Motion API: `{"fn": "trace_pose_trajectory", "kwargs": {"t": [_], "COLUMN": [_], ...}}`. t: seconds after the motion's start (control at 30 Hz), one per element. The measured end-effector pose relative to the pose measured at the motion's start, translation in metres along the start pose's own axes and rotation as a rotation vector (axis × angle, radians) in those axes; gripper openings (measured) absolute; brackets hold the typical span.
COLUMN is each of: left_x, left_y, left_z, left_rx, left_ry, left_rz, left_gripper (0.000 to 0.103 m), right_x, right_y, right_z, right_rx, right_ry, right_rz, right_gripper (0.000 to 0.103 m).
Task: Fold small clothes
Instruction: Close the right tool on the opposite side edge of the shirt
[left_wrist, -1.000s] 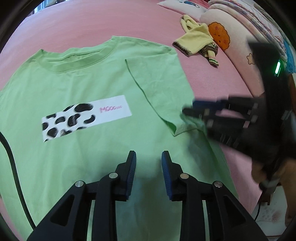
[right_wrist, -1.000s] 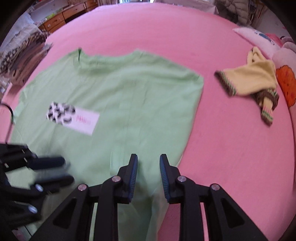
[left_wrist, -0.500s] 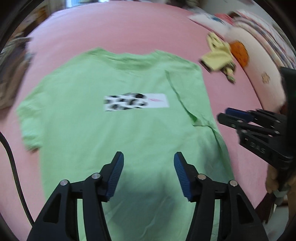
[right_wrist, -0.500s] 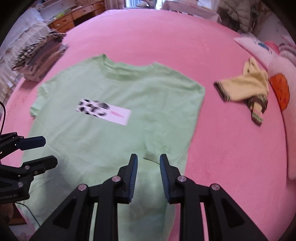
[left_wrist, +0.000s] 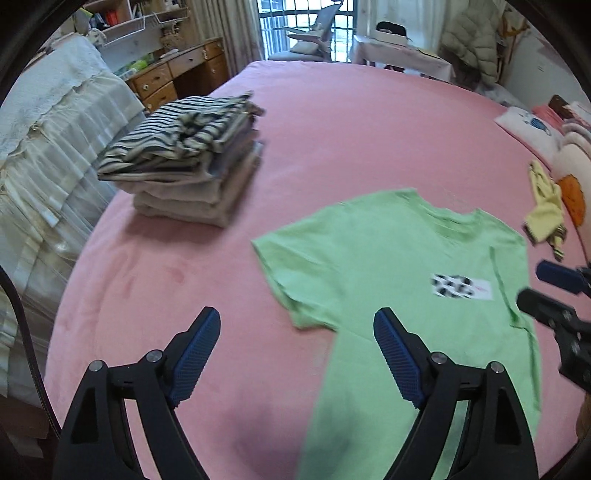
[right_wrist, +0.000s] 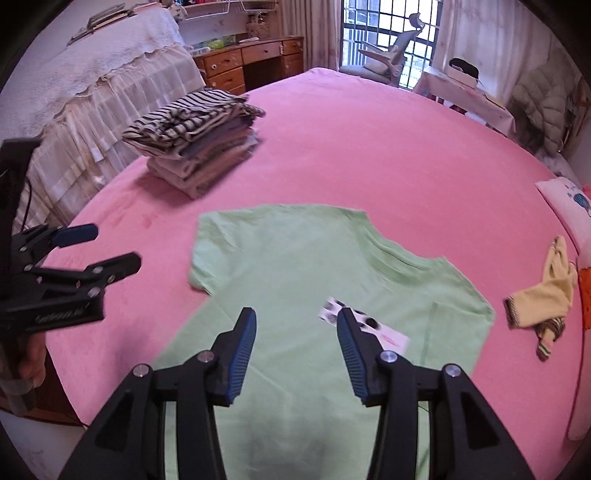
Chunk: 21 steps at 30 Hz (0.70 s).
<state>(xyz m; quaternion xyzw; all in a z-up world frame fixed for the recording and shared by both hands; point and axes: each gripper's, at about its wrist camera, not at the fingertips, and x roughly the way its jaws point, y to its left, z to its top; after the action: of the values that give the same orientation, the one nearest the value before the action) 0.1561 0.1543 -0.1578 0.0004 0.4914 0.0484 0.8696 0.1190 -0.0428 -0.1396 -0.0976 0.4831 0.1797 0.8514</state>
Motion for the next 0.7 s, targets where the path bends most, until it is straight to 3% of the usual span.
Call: {"fn": "trace_pose_trajectory", "kwargs": {"t": [0.13, 0.4, 0.7], "left_x": [0.031, 0.088, 0.135], "left_y": [0.048, 0.096, 0.138], "left_z": [0.016, 0.006, 0.000], "left_rx": [0.007, 0.011, -0.016], "left_ry": [0.000, 0.039, 0.044], "left_rz": [0.043, 0.017, -0.007], "left_gripper": [0.084, 0.084, 0.084], "right_x": [0.027, 0.117, 0.206], "right_y": [0.042, 0.115, 0.177], "right_z": [0.018, 0.047, 0.042], "right_rx": [0.008, 0.041, -0.098], "right_ry": [0.007, 0.056, 0.069], "right_rz": [0.014, 0.035, -0.075], "right_gripper": [0.046, 0.046, 0.046]}}
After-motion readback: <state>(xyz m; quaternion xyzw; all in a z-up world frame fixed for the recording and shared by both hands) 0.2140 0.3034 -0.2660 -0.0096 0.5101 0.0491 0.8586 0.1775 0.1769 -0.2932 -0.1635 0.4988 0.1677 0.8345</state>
